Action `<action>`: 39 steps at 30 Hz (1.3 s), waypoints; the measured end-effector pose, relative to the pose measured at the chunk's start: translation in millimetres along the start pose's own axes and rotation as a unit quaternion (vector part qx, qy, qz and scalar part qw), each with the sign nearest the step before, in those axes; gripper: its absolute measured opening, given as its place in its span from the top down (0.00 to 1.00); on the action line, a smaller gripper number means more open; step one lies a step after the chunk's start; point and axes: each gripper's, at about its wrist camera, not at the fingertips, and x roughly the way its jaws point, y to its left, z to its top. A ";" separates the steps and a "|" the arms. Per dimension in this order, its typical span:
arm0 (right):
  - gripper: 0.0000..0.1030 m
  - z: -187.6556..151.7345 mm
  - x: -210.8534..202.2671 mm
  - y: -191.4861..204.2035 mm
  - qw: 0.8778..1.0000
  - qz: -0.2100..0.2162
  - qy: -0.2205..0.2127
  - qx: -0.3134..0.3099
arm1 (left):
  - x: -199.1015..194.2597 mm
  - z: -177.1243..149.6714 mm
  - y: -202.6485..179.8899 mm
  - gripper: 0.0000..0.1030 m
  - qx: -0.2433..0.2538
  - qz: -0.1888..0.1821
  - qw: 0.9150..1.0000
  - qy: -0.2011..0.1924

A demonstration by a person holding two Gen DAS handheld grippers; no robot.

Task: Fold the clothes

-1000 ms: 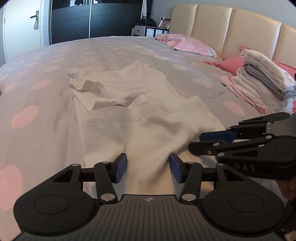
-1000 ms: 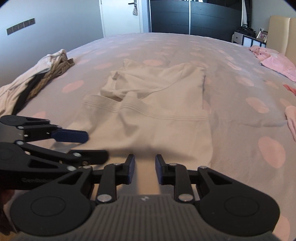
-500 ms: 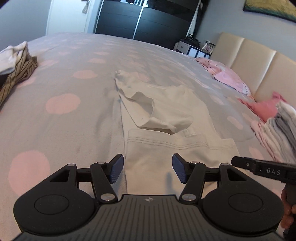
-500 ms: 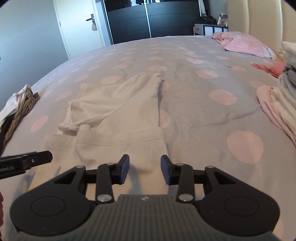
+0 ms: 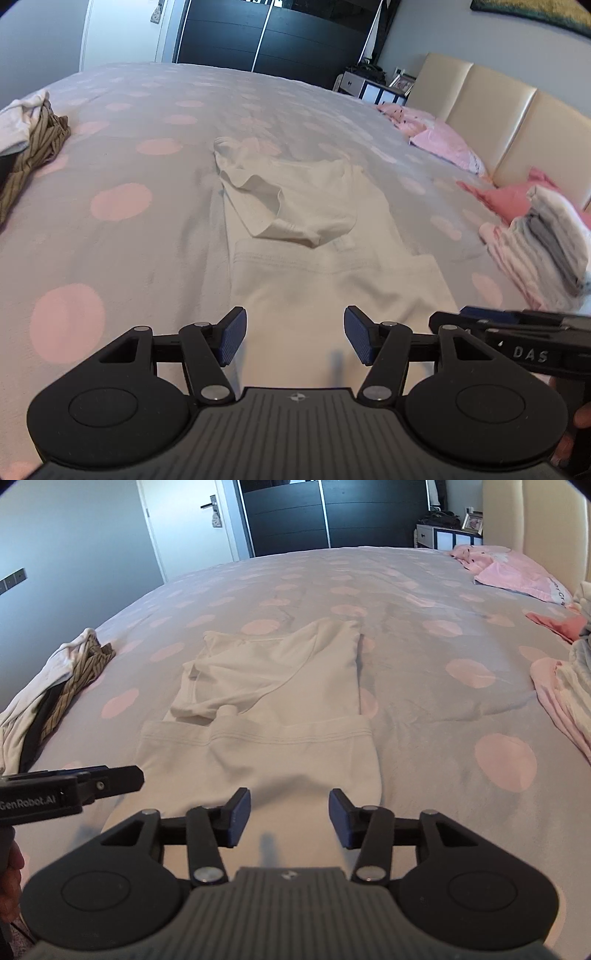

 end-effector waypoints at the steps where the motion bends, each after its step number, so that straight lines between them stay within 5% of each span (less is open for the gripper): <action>1: 0.43 -1.6 -2.5 0.8 1.000 0.000 -0.002 -0.003 | -3.1 -2.8 -0.9 0.44 0.005 0.005 1.000 -0.002; 8: 0.27 -11.3 -17.2 -1.5 0.999 -0.013 -0.032 -0.017 | -36.7 -21.2 -5.9 0.33 0.046 0.039 0.996 -0.072; 17: 0.29 -30.3 -34.6 -31.3 1.000 0.003 0.019 0.024 | -54.4 -37.9 10.1 0.33 0.004 0.024 1.000 -0.013; 21: 0.45 -43.4 -41.4 -37.6 0.999 0.016 0.041 0.031 | -53.5 -48.6 13.9 0.40 -0.003 0.003 1.000 0.030; 32: 0.55 -63.9 -35.3 -51.2 0.993 0.032 0.090 0.070 | -39.0 -66.6 19.3 0.70 -0.022 -0.049 0.995 0.089; 34: 0.67 -64.6 -29.2 -55.8 0.990 0.047 0.095 0.089 | -34.5 -68.0 21.8 0.72 -0.034 -0.056 0.994 0.088; 36: 0.77 -65.2 -26.0 -59.3 0.988 0.058 0.098 0.104 | -36.9 -67.4 22.5 0.88 -0.034 -0.052 0.995 0.084; 39: 0.88 -61.4 -32.8 -58.0 0.989 0.057 0.095 0.098 | -45.9 -63.6 22.9 0.96 -0.029 -0.047 0.996 0.075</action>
